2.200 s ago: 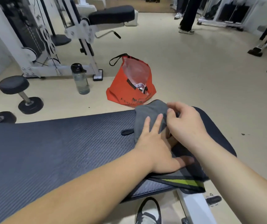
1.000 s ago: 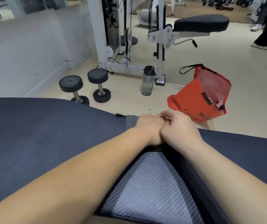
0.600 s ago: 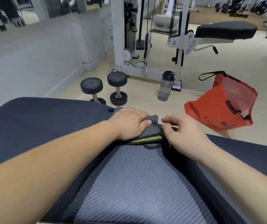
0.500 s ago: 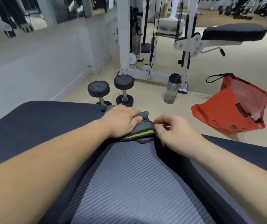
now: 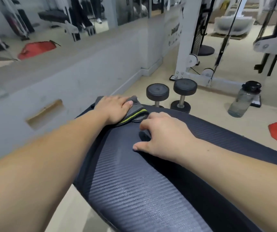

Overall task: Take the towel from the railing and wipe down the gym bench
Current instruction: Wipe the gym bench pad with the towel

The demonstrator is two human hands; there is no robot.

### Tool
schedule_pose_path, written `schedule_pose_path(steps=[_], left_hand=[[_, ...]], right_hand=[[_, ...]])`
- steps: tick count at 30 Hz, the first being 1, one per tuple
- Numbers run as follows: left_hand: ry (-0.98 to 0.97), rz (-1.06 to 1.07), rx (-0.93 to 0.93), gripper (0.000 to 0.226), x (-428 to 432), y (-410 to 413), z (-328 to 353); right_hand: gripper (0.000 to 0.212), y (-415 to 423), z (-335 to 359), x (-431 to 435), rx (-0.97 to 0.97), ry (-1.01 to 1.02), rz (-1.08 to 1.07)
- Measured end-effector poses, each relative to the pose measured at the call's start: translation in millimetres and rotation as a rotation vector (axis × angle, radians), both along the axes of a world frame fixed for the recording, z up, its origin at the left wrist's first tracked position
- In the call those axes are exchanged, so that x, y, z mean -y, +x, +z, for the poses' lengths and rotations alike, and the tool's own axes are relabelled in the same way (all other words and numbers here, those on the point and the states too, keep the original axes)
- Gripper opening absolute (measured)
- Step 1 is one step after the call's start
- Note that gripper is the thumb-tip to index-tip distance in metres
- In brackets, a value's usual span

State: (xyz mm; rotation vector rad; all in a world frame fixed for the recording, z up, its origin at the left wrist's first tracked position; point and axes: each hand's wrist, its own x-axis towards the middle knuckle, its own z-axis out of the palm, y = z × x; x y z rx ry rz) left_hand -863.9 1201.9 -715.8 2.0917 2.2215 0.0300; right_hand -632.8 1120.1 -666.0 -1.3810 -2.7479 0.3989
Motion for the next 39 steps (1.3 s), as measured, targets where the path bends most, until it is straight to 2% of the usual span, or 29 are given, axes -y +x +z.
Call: schedule_pose_path(steps=[2,5,13,17,20,23,27,31,36,39], left_hand=[[-0.025,0.118,0.056,0.060,10,-28,0],[-0.066,0.272,0.189,0.066,36,-61,-1],[-0.027,0.515,0.132,0.066,120,-58,-3],[0.035,0.617,0.104,0.063,163,-42,-3],[0.108,0.711,0.215,0.060,194,-32,-8],[0.178,0.815,0.343,0.058,223,-7,-11],[0.231,0.754,0.434,0.044,267,64,-3],[0.168,0.639,0.533,0.029,296,96,8],[0.120,0.792,0.686,0.041,271,67,24],[0.111,0.886,0.696,0.047,253,64,22]], right_hand=[[0.056,-16,-1,10,-0.021,-0.032,0.037],[0.063,-31,-5,19,0.070,-0.083,0.067],[0.067,-30,0,26,0.105,-0.093,0.060],[0.052,-8,6,39,-0.040,-0.089,0.038],[0.042,15,14,60,-0.133,-0.033,0.024],[0.040,38,21,80,-0.121,-0.071,-0.015],[0.041,62,23,101,-0.045,-0.078,-0.060],[0.037,85,16,118,0.002,-0.059,-0.088],[0.037,123,19,129,-0.064,-0.107,-0.095],[0.031,158,27,133,-0.053,-0.171,-0.096]])
